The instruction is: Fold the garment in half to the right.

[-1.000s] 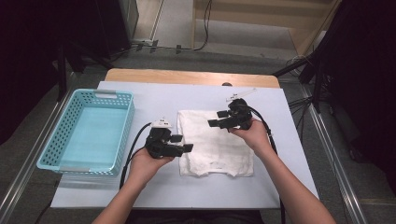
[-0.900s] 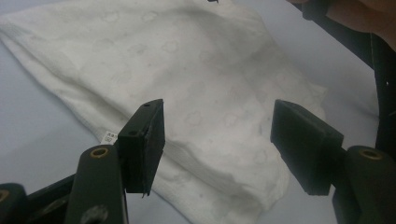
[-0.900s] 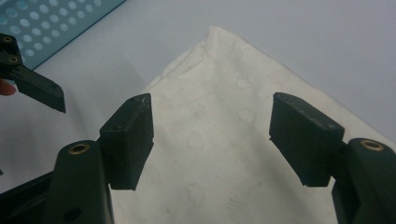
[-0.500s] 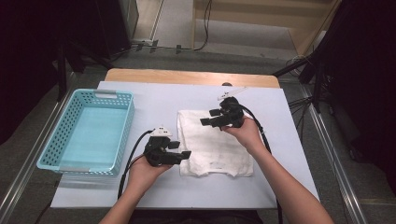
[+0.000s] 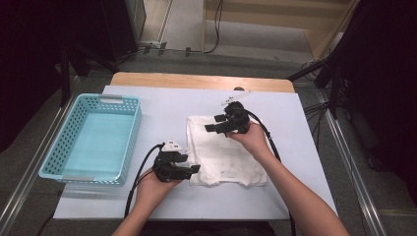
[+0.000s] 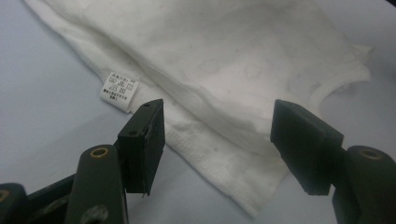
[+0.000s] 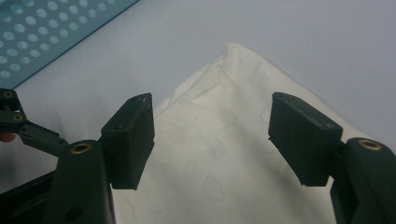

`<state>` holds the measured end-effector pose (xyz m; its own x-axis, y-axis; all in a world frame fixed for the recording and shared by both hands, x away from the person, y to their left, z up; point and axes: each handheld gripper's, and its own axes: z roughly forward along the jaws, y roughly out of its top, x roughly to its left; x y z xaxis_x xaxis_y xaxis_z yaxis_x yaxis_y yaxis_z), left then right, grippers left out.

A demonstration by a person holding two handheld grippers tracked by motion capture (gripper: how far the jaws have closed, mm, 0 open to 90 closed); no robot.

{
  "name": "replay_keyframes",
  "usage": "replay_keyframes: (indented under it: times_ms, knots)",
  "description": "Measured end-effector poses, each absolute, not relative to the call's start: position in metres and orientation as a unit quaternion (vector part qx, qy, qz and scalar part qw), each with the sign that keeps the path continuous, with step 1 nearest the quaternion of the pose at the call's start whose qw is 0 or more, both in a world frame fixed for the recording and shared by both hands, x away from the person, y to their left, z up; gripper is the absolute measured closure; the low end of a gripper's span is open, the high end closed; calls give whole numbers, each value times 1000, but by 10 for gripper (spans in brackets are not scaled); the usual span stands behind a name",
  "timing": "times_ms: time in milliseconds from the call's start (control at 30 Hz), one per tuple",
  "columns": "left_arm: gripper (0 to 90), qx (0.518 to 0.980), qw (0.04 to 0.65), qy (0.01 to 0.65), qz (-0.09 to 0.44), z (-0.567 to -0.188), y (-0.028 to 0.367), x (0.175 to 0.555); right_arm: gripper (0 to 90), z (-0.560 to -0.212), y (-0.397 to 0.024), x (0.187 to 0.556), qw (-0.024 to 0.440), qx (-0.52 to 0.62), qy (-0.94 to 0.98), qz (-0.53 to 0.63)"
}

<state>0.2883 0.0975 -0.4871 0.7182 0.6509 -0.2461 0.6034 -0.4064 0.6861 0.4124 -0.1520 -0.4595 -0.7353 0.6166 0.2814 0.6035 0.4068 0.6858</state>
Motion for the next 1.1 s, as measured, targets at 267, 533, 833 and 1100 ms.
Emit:
replay_keyframes:
  times_ms: [267,533,833,1100]
  knots:
    - [324,839,389,379,35,-497,94,289,299,-461,-149,411,6,363,842,400]
    - [235,840,382,384,42,-504,88,289,298,-462,-145,411,11,359,845,397]
    - [249,839,383,379,81,-509,80,280,295,-468,-140,413,18,363,839,404]
    - [387,836,375,383,121,-511,73,272,295,-475,-131,414,19,363,843,397]
